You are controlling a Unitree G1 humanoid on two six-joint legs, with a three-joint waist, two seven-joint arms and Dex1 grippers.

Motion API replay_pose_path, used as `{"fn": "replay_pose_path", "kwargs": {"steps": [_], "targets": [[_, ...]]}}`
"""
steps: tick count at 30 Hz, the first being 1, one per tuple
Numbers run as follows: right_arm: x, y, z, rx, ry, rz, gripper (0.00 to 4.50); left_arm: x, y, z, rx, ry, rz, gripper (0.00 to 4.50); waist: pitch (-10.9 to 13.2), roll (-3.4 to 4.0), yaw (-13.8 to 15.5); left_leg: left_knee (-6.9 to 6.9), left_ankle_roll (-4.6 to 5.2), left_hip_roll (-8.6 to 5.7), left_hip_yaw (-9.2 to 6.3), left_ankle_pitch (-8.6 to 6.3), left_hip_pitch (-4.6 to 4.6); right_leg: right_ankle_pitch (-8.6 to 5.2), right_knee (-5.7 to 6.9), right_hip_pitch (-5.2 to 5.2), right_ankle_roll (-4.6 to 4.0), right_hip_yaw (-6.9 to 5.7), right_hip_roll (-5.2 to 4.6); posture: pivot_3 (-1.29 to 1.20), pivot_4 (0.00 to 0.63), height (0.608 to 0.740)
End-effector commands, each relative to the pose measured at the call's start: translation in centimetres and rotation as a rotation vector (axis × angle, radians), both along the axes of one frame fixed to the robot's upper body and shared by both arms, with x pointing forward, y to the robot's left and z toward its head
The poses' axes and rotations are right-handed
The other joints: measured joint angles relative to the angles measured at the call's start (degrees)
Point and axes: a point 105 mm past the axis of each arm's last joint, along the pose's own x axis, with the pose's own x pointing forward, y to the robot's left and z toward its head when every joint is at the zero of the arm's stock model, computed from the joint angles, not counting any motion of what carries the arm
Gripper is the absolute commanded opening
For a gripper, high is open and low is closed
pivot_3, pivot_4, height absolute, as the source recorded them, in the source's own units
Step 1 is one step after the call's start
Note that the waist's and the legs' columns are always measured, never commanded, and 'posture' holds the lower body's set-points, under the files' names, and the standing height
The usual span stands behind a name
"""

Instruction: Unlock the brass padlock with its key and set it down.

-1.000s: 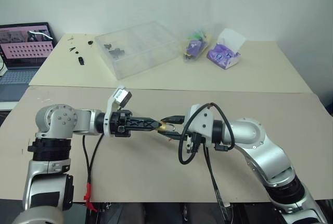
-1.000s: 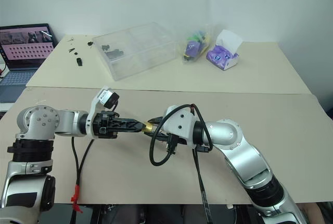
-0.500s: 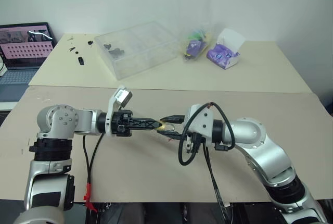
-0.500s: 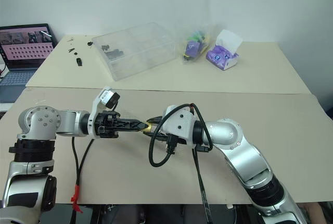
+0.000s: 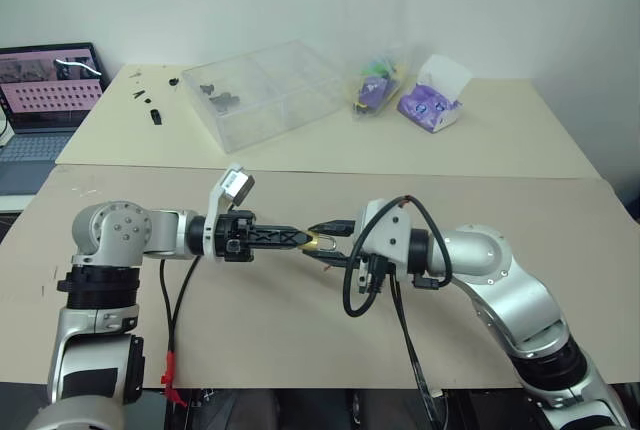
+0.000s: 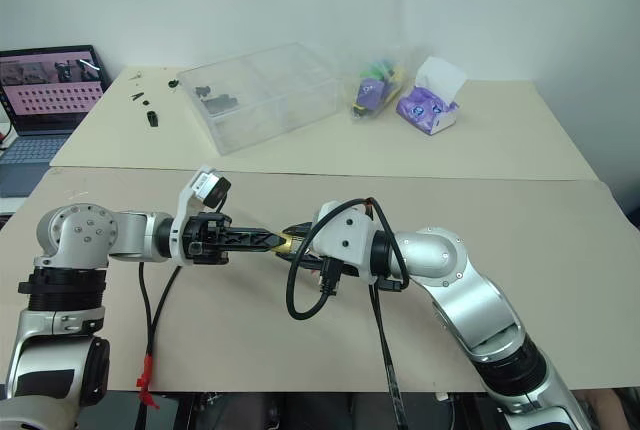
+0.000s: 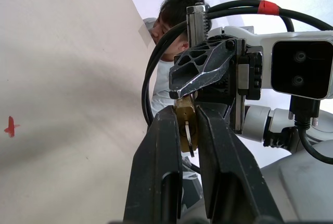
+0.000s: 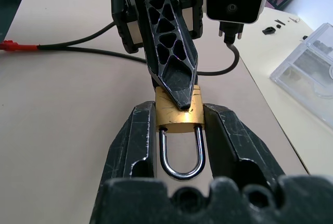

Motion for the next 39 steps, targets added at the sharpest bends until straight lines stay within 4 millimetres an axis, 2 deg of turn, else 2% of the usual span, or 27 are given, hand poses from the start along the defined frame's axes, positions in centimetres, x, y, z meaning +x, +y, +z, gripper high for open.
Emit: {"fn": "replay_pose_path", "kwargs": {"steps": [1,6,7,8,11,19,23,28,33,36,39], "targets": [[-0.5,0.2,1.2,0.016,-0.061,0.022,0.93,0.0,-0.3,0.5,-0.008,-0.041,-0.005,0.01,0.00,0.00,0.01,0.00,0.00,0.00,0.00,0.00,0.00,0.00,0.00,0.00,0.00,0.00,0.00,0.00,0.150,0.740],[-0.6,0.3,1.3,0.025,-0.056,0.024,0.93,0.0,-0.3,0.4,-0.005,-0.047,-0.002,0.01,0.00,0.00,0.00,0.00,0.00,0.00,0.00,0.00,0.00,0.00,0.00,0.00,0.00,0.00,0.00,0.00,0.150,0.740],[-0.6,0.4,1.3,0.028,-0.054,0.025,1.93,0.0,-0.3,0.4,-0.004,-0.047,-0.001,0.01,0.00,0.00,0.00,0.00,0.00,0.00,0.00,0.00,0.00,0.00,0.00,0.00,0.00,0.00,0.00,0.00,0.150,0.740],[-0.7,0.4,1.3,0.029,-0.053,0.027,2.07,0.0,-0.3,0.4,-0.006,-0.047,-0.001,0.01,0.00,0.00,0.00,0.00,0.00,0.00,0.00,0.00,0.00,0.00,0.00,0.00,0.00,0.00,0.00,0.00,0.150,0.740],[-0.7,0.6,1.4,0.032,-0.063,0.028,3.09,0.0,-0.2,0.4,-0.004,-0.048,0.003,0.01,0.00,0.00,0.00,0.00,0.00,0.00,0.00,0.00,0.00,0.00,0.00,0.00,0.00,0.00,0.00,0.00,0.150,0.740],[-0.2,0.1,1.1,0.026,-0.064,0.003,3.09,0.0,0.3,0.3,0.001,-0.053,0.018,0.01,0.00,0.00,-0.01,0.00,0.00,0.00,0.00,0.00,0.00,0.00,0.00,0.00,0.00,0.00,0.00,0.00,0.150,0.740],[1.3,-2.6,-0.1,-0.031,-0.067,-0.100,3.09,0.0,1.1,0.1,0.022,-0.059,0.046,0.01,0.00,0.00,0.03,0.00,0.00,0.00,0.00,0.00,0.00,0.00,0.00,0.00,0.00,0.00,-0.01,0.00,0.150,0.740],[1.7,-4.6,-1.2,-0.059,-0.051,-0.168,3.09,0.6,1.9,0.4,0.024,-0.074,0.089,0.01,0.00,0.00,0.16,0.00,0.00,-0.02,0.00,0.00,0.00,-0.01,-0.01,0.00,-0.01,0.00,-0.03,0.00,0.150,0.740],[1.4,-4.4,-2.0,-0.064,-0.046,-0.171,3.09,1.0,1.9,0.8,0.009,-0.083,0.109,0.01,0.00,0.00,-0.04,0.00,0.00,-0.02,0.01,0.00,0.00,-0.01,-0.01,0.00,0.00,0.00,-0.03,0.00,0.150,0.740],[1.0,-3.0,-2.0,-0.045,-0.057,-0.144,2.43,0.9,1.7,0.6,0.010,-0.083,0.103,0.01,0.00,0.00,-0.08,0.00,0.00,-0.01,-0.01,0.00,0.02,-0.01,0.00,0.00,0.00,0.00,-0.01,0.00,0.150,0.740],[0.7,-2.3,-2.4,-0.053,-0.060,-0.123,1.41,0.8,1.6,0.4,0.009,-0.079,0.098,0.01,0.00,0.00,0.01,0.00,0.00,-0.02,-0.02,0.00,0.01,-0.01,0.00,0.00,0.00,0.00,0.00,0.00,0.150,0.740]]}}
